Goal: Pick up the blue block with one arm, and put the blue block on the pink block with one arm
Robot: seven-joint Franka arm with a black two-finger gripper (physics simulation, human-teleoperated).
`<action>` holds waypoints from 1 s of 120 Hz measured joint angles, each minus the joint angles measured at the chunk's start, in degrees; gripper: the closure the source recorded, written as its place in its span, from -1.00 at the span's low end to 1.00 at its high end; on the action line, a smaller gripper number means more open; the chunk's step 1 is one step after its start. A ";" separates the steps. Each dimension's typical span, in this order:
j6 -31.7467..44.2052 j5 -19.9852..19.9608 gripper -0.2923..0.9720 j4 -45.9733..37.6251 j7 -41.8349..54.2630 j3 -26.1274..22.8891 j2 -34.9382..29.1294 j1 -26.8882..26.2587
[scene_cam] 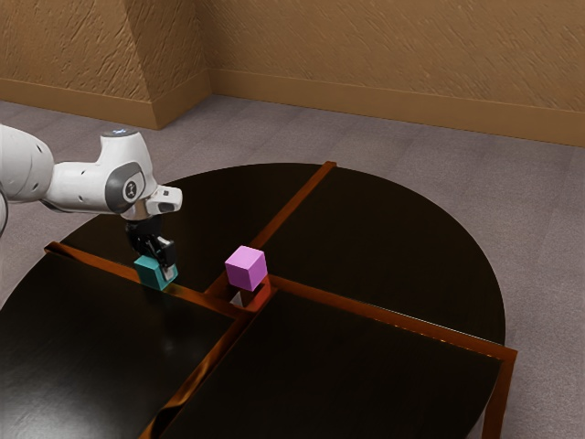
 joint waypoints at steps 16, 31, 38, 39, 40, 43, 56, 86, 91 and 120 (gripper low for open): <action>-0.23 0.08 -0.10 0.06 -0.22 -0.01 -0.32 0.01; -0.57 0.17 -0.09 0.10 -0.48 -0.37 -1.01 0.01; -0.78 0.17 -0.07 0.13 -0.61 -0.84 -1.46 0.01; -0.81 0.17 -0.07 0.13 -0.63 -0.94 -1.54 0.02; -0.83 0.17 -0.06 0.14 -0.65 -1.02 -1.61 0.01; -0.91 0.17 -0.05 0.14 -0.71 -1.28 -1.89 0.01; -1.37 -0.19 0.00 0.18 -1.02 -2.52 -3.76 0.02; -3.90 -3.70 0.04 1.37 -2.69 -6.45 -7.88 0.01; -4.84 -4.28 0.04 2.55 -3.38 -7.03 -7.63 -0.02; -12.11 -4.79 0.01 13.38 -8.87 -9.84 -0.73 -1.95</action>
